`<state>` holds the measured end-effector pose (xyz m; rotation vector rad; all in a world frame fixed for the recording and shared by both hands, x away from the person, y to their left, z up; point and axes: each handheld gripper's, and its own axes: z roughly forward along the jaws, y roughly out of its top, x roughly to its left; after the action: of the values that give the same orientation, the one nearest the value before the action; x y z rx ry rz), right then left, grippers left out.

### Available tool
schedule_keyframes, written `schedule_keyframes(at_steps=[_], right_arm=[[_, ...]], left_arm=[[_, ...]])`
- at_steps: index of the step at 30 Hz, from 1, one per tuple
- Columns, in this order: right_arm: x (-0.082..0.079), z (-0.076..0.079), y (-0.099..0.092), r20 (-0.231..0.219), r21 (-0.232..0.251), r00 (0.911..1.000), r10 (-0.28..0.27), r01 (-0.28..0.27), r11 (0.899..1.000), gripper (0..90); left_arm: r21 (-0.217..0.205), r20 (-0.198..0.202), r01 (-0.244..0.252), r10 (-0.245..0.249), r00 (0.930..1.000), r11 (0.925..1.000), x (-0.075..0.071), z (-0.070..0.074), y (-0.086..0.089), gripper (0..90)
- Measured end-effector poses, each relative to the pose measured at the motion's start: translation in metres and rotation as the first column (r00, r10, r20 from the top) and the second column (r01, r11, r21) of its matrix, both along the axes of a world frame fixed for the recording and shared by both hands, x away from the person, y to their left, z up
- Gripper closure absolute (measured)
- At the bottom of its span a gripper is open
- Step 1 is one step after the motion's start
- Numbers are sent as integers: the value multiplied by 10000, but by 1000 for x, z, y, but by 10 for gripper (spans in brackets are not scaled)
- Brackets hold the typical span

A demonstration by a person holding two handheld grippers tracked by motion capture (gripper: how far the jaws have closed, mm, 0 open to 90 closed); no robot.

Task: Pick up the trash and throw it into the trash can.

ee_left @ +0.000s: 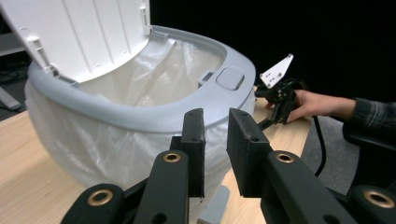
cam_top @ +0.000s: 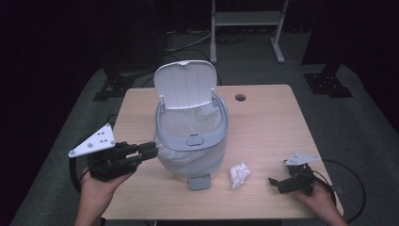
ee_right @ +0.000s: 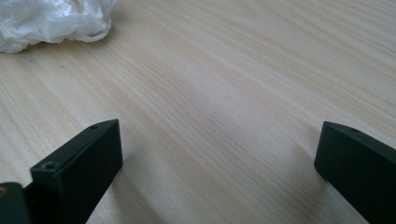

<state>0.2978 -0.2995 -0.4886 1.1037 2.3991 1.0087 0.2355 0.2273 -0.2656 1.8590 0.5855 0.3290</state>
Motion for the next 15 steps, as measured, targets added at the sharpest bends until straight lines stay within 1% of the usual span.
schedule_keyframes(at_steps=[4,8,11,12,13,14,15], right_arm=[[0,0,0,0,0,10000,0,0,10000,0],[0,0,0,-2,1,10000,-24,24,10000,0],[0,0,0,1,-3,10000,-22,22,10000,0],[0,0,0,1,-4,10000,-21,21,10000,0],[0,0,0,0,-4,10000,-22,22,10000,0],[0,0,0,0,-4,10000,-22,22,10000,0],[0,0,0,1,-5,10000,-21,21,10000,0]], left_arm=[[41,4,-155,155,9999,9999,-2,-4,5,704],[224,11,-340,340,9994,9992,-4,-11,9,636],[336,35,-506,505,9987,9982,-4,-18,11,555],[336,35,-506,505,9987,9982,-4,-18,11,527],[475,53,-612,610,9981,9970,-4,-23,12,494],[475,53,-612,610,9981,9970,-4,-23,12,468],[612,58,-713,710,9975,9956,-3,-29,12,428]])
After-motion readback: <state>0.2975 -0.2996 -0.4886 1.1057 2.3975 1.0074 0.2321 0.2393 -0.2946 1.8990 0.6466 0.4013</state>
